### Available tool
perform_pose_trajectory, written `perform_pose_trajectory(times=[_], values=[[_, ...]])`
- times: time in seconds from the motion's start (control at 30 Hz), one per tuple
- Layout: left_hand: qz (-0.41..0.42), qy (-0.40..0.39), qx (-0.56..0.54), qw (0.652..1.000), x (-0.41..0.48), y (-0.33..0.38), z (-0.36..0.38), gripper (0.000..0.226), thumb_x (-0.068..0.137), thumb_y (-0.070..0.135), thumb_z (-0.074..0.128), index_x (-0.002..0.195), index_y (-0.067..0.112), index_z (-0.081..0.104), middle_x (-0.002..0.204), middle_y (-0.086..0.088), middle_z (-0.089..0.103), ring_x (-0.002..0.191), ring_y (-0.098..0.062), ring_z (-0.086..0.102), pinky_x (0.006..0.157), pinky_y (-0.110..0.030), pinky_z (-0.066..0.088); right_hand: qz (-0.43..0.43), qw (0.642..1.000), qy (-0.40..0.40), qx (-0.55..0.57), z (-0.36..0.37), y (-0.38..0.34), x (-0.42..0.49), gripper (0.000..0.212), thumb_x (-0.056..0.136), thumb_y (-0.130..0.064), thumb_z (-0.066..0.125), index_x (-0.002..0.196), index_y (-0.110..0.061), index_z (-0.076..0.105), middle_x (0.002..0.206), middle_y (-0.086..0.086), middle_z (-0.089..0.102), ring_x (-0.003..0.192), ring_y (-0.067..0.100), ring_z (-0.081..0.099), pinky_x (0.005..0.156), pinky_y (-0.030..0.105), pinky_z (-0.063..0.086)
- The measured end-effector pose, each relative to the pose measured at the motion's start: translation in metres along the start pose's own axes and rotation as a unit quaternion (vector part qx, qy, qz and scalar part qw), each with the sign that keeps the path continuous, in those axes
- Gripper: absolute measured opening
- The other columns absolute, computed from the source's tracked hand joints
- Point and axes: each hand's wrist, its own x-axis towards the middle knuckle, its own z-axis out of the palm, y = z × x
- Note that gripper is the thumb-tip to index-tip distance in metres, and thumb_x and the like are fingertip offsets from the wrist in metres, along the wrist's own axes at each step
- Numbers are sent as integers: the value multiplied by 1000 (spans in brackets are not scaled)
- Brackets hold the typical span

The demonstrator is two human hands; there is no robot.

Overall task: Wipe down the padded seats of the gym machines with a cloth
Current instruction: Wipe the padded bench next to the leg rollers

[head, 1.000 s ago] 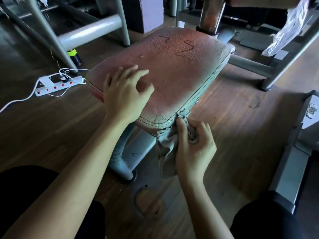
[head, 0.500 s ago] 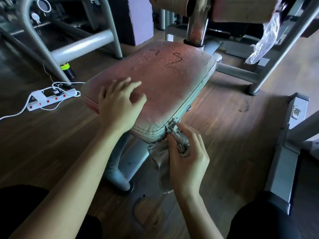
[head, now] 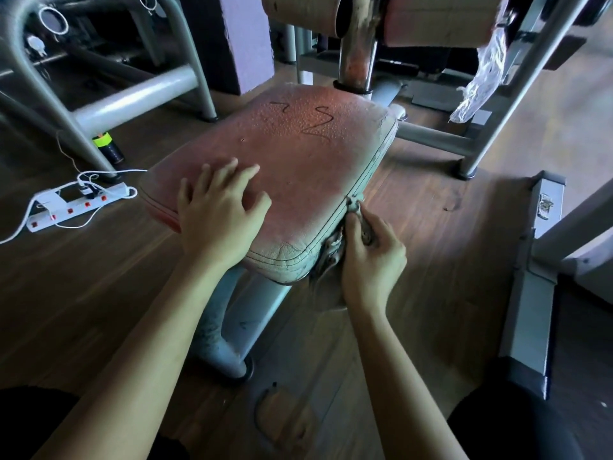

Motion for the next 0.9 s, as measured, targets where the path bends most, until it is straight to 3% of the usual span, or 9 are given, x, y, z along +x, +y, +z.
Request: perform_pose_trajectory(times=[0.07, 0.17, 0.33, 0.47, 0.6, 0.67, 0.8, 0.9], values=[[3, -2, 12, 1000, 1, -1, 1, 63, 85, 55, 33, 144, 40, 49, 160, 8, 38, 151, -27, 26, 122, -52, 11, 4, 1000, -12, 10, -4, 2, -26, 22, 93, -21, 71, 115, -20, 76, 83, -4, 71, 73, -3, 61, 69, 13, 48], [5, 7, 12, 1000, 0, -1, 3, 62, 85, 54, 34, 144, 39, 50, 159, 7, 39, 150, -28, 28, 122, -52, 12, 4, 1000, -19, 24, -4, 0, -32, 21, 94, -21, 71, 114, -18, 77, 85, -5, 71, 75, -3, 63, 70, 10, 46], [7, 22, 11, 1000, 0, -1, 2, 62, 84, 54, 35, 141, 39, 53, 157, 7, 42, 149, -28, 31, 121, -52, 14, 28, 999, 14, -3, 9, 8, 21, 19, 95, -29, 67, 105, -18, 79, 78, -3, 71, 67, -2, 58, 68, 25, 46], [7, 27, 4, 1000, -1, -1, 4, 58, 86, 53, 38, 140, 39, 54, 156, 7, 45, 148, -27, 32, 122, -51, 14, -10, 999, -33, -5, -5, 5, -17, 16, 95, -24, 69, 105, -17, 79, 76, -3, 68, 67, -3, 59, 65, 15, 44], [6, 29, -8, 1000, 0, -1, 3, 57, 86, 53, 38, 139, 39, 55, 155, 8, 45, 148, -26, 32, 122, -51, 14, 5, 1000, -16, -26, 2, 5, 26, 21, 94, -31, 68, 104, -16, 80, 76, -9, 71, 68, -6, 61, 64, 18, 46], [10, 29, -7, 999, 0, -2, 1, 57, 86, 55, 38, 139, 40, 55, 155, 9, 46, 148, -25, 34, 121, -51, 14, 3, 999, -33, -22, 0, 2, 34, 22, 95, -31, 67, 107, -18, 79, 78, -11, 73, 73, -4, 66, 66, 13, 49], [11, 20, -1, 1000, 0, -3, -1, 60, 85, 59, 34, 139, 41, 54, 154, 10, 45, 148, -23, 33, 121, -50, 16, -57, 991, -109, -46, -26, -9, 18, 16, 92, -25, 73, 107, -22, 79, 88, -15, 75, 82, -7, 69, 75, 16, 55], [13, 5, 8, 1000, 1, -3, -2, 66, 84, 63, 27, 142, 42, 51, 157, 11, 42, 149, -22, 30, 122, -50, 15, -154, 980, -119, -30, -27, -40, 35, 16, 90, -25, 76, 105, -27, 78, 92, -16, 73, 83, -9, 68, 76, 8, 49]])
